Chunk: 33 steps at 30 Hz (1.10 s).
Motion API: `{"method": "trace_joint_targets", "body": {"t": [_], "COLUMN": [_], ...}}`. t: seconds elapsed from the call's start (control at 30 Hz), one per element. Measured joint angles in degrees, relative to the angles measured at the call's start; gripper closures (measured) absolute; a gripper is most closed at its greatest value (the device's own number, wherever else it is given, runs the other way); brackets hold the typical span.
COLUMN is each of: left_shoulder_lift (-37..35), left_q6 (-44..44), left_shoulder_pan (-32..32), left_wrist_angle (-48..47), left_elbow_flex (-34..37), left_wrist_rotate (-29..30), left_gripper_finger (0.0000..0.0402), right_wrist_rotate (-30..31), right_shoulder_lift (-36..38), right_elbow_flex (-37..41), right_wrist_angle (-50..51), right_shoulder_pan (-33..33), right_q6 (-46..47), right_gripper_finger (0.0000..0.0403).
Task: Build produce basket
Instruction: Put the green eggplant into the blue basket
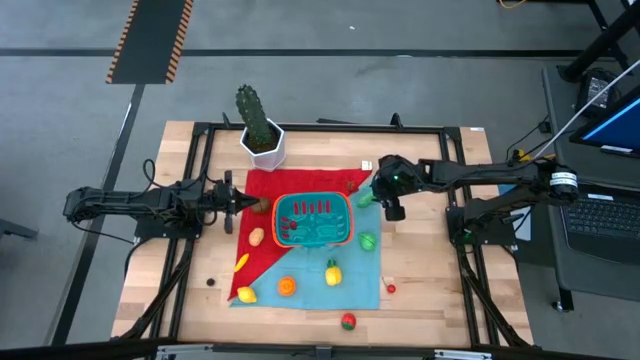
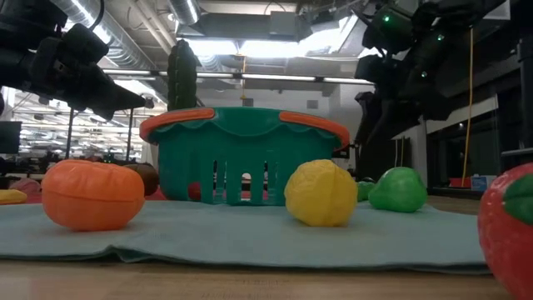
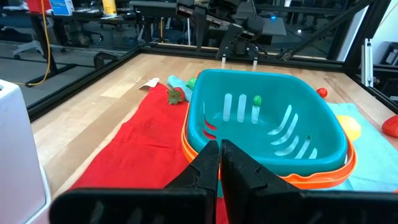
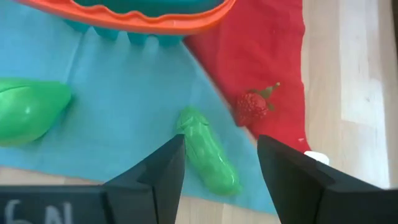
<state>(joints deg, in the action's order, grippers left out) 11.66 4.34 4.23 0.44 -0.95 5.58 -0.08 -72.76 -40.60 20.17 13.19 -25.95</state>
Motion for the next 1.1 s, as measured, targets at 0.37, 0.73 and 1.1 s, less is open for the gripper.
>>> {"method": "trace_joint_targets", "body": {"t": [0.37,0.73,1.1], "left_shoulder_lift": [0.0,0.0,0.0], "left_q6": [0.0,0.0,0.0], "left_shoulder_pan": [0.0,0.0,0.0], "left_wrist_angle": [0.0,0.0,0.0], "left_elbow_flex": [0.0,0.0,0.0], "left_wrist_rotate": [1.0,1.6,1.6], "left_gripper_finger": [0.0394,0.0394,0.0394], "right_wrist_rotate": [0.0,0.0,0.0], "right_shoulder_lift": [-6.5,-9.2,-13.7], "right_elbow_flex": [0.0,0.0,-0.1], "right_wrist_angle": [-1.6,-3.2,-3.7], "right_shoulder_pan": [0.0,1.8,2.1], "right_q6": [-1.9,-2.9,-2.9], "right_gripper_finger": [0.0207,0.0207,0.0207]}}
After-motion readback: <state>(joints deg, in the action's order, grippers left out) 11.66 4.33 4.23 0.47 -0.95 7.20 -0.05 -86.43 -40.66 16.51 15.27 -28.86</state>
